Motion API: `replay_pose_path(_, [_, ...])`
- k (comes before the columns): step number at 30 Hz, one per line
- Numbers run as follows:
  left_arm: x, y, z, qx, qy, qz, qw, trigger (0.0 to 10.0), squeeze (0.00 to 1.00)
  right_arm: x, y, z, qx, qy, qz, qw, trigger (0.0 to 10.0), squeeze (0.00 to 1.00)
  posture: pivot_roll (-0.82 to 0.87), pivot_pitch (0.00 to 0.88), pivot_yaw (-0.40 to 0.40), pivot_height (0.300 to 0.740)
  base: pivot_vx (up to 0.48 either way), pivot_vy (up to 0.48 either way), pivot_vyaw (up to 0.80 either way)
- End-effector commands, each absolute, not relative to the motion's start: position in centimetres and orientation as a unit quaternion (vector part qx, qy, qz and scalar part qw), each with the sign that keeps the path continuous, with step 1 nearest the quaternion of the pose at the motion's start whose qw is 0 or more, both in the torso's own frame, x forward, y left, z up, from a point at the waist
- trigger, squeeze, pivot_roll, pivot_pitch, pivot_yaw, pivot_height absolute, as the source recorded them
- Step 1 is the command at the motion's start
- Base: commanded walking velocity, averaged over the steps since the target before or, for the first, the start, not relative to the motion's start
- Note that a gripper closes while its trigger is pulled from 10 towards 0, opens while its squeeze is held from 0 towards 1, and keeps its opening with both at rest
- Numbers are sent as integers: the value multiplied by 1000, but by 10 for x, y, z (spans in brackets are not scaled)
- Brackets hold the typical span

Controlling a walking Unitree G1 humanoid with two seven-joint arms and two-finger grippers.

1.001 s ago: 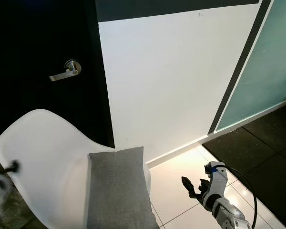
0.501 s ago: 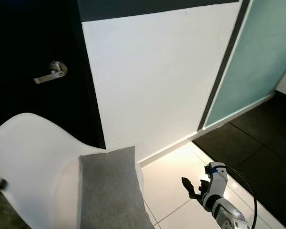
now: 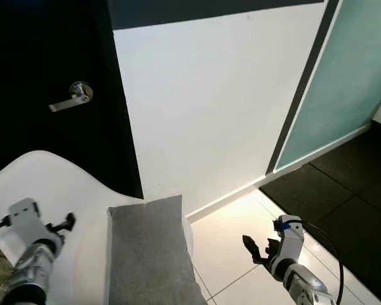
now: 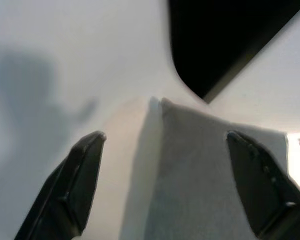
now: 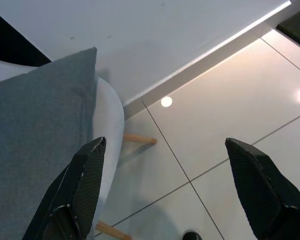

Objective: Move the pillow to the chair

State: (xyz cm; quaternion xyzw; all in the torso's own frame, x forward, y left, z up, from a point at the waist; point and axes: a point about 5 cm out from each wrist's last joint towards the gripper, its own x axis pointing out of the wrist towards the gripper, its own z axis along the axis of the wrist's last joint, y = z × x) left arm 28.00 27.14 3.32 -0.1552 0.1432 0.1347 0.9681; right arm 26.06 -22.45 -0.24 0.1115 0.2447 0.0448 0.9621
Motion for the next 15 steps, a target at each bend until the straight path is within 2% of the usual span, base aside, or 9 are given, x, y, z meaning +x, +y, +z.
replay_pose_path(1, [279, 259, 36, -134, 129, 112, 976, 10000, 0, 262, -225, -2, 118, 244, 41, 962, 10000, 0, -122, 32, -34, 740, 0, 0, 0])
replay_pose_path(3, [276, 232, 40, -115, 100, 67, 986, 10000, 0, 262, -228, -3, 119, 255, 34, 959, 10000, 0, -135, 30, -29, 740, 0, 0, -363])
replay_pose_path(6, [267, 212, 42, -107, 78, 43, 990, 10000, 0, 262, -231, -4, 126, 262, 25, 956, 10000, 0, -137, 32, -24, 740, 0, 0, -729])
replay_pose_path(10, [261, 209, 37, -95, 81, 53, 991, 10000, 0, 262, -231, -4, 123, 263, 24, 956, 10000, 0, -135, 25, -22, 740, 0, 0, -738])
replay_pose_path(15, [243, 213, 21, -74, 122, 79, 987, 10000, 0, 264, -232, -4, 125, 270, 17, 955, 10000, 0, -136, 20, -19, 740, 0, 0, -736])
